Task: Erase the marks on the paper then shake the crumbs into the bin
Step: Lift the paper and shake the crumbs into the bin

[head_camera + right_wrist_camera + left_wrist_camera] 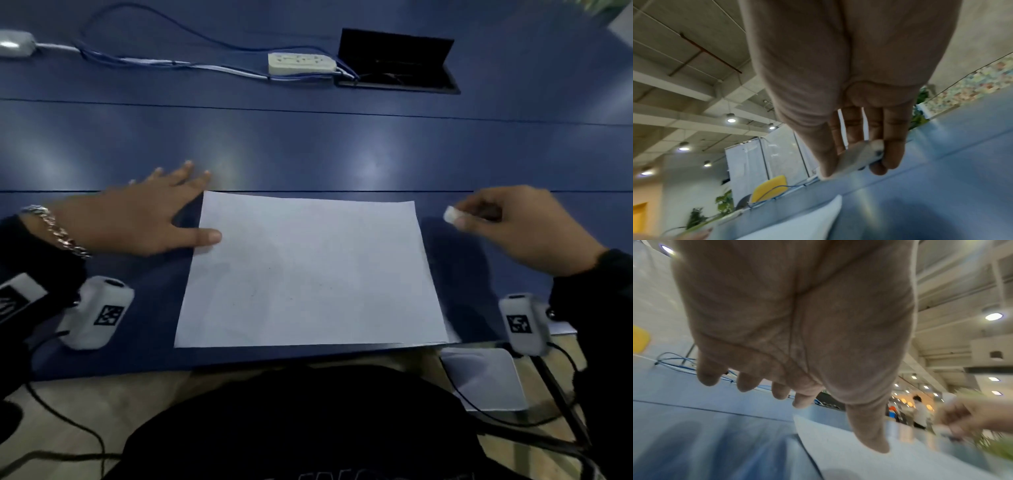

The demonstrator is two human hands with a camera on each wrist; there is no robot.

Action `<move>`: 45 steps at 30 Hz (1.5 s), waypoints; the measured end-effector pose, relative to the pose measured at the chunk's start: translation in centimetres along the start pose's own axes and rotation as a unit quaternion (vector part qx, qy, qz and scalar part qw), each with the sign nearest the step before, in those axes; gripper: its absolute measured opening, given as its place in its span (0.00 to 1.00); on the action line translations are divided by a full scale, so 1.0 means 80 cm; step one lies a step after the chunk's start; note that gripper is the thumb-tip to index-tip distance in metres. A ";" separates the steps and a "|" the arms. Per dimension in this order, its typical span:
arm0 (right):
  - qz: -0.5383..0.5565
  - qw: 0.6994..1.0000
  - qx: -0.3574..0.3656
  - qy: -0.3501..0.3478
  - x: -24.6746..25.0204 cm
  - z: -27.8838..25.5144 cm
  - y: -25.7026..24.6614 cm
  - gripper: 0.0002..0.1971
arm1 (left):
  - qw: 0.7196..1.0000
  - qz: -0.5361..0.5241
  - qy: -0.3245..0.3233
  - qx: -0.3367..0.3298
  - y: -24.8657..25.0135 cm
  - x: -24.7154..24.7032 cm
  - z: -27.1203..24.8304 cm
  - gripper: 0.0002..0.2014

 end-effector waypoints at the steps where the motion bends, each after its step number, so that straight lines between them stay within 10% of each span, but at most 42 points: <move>1: -0.008 1.000 -0.019 0.007 -0.003 -0.002 0.013 0.16 | 0.999 -0.027 0.015 -0.012 0.000 0.006 -0.003 0.66; 7: -0.015 0.999 -0.050 0.009 -0.024 0.002 0.019 0.10 | 0.993 -0.083 0.079 0.000 0.000 0.020 -0.015 0.22; 13: -0.070 0.997 -0.014 -0.002 -0.018 -0.012 -0.003 0.16 | 0.952 -0.286 0.077 0.077 -0.018 0.003 -0.049 0.45; 19: 0.121 0.985 -0.080 -0.087 -0.040 -0.089 -0.018 0.17 | 0.808 -0.580 0.070 0.078 -0.020 -0.037 -0.096 0.53; 27: 0.459 0.865 -0.186 -0.086 -0.077 -0.112 -0.009 0.26 | 0.683 -0.720 0.039 0.116 0.011 -0.046 -0.106 0.36; 31: 0.469 0.856 -0.184 -0.116 -0.077 -0.111 -0.018 0.20 | 0.675 -0.727 0.035 0.123 0.013 -0.053 -0.105 0.30; 38: 0.461 0.854 -0.200 -0.137 -0.086 -0.111 -0.025 0.18 | 0.700 -0.706 0.011 0.103 0.016 -0.069 -0.112 0.56; 45: 0.450 0.844 -0.217 -0.196 -0.103 -0.112 -0.044 0.14 | 0.711 -0.699 0.021 0.074 0.020 -0.078 -0.114 0.50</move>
Point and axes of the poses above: each hand's wrist, its own z-axis towards the middle knuckle, its own x-axis out of the back of the hand, y = z × x, the point moved 9 cm from there along z, towards the middle knuckle, and after that the axes turned 8 degrees about -z, right-handed, at the moved point
